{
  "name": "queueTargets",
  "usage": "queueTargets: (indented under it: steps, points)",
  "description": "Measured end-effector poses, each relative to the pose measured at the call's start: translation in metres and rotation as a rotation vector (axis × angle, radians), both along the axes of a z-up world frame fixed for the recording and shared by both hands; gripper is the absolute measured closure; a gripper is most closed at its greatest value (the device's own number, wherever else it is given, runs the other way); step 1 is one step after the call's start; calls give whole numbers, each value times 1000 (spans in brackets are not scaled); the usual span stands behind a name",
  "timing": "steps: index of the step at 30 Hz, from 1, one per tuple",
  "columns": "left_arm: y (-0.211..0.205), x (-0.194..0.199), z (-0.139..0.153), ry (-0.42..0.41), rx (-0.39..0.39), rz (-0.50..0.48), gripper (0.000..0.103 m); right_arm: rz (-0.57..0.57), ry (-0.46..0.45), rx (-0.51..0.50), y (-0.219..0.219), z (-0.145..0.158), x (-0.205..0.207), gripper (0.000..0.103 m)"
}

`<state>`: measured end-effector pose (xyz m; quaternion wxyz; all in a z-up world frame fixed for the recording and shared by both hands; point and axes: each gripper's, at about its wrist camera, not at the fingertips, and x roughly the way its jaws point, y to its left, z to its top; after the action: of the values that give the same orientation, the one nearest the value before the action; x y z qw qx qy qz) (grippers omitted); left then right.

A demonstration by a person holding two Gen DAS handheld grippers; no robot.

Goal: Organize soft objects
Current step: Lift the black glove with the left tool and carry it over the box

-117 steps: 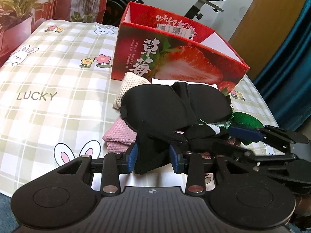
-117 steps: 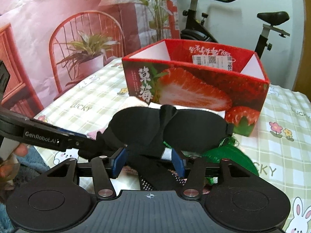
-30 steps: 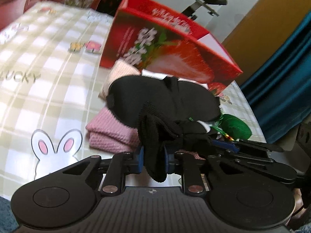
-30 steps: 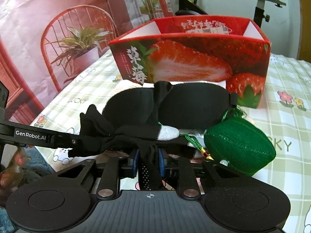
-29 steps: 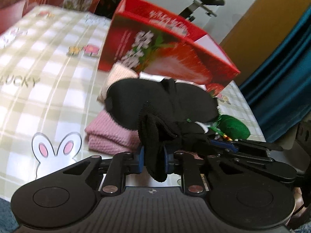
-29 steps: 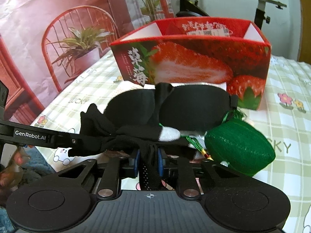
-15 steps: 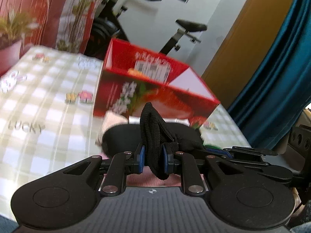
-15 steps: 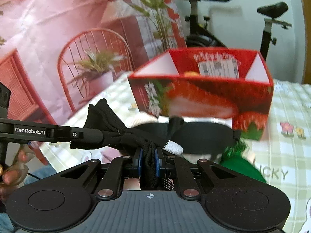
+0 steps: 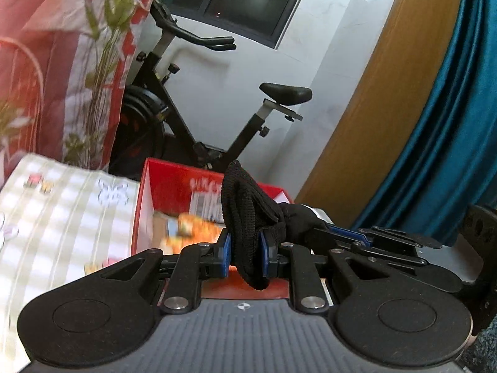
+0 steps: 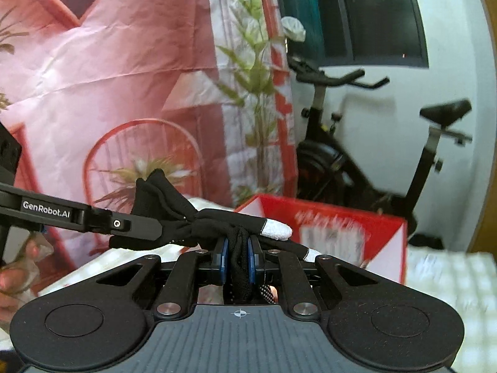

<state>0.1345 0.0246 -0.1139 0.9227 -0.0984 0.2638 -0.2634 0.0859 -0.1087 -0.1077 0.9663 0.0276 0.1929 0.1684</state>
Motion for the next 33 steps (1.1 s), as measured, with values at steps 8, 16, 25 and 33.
queueTargets:
  steps: [8, 16, 25, 33]
  points:
    - [-16, 67, 8, 23, 22, 8, 82, -5, 30, -100, -20, 9, 77, 91]
    - [-32, 121, -7, 88, 84, 16, 82, -10, 132, -139, -38, -15, 150, 91]
    - [-38, 172, -43, 197, 97, 22, 82, -18, 264, -209, -38, -54, 201, 91]
    - [-44, 189, -56, 225, 133, 16, 80, -31, 325, -233, -35, -71, 220, 91]
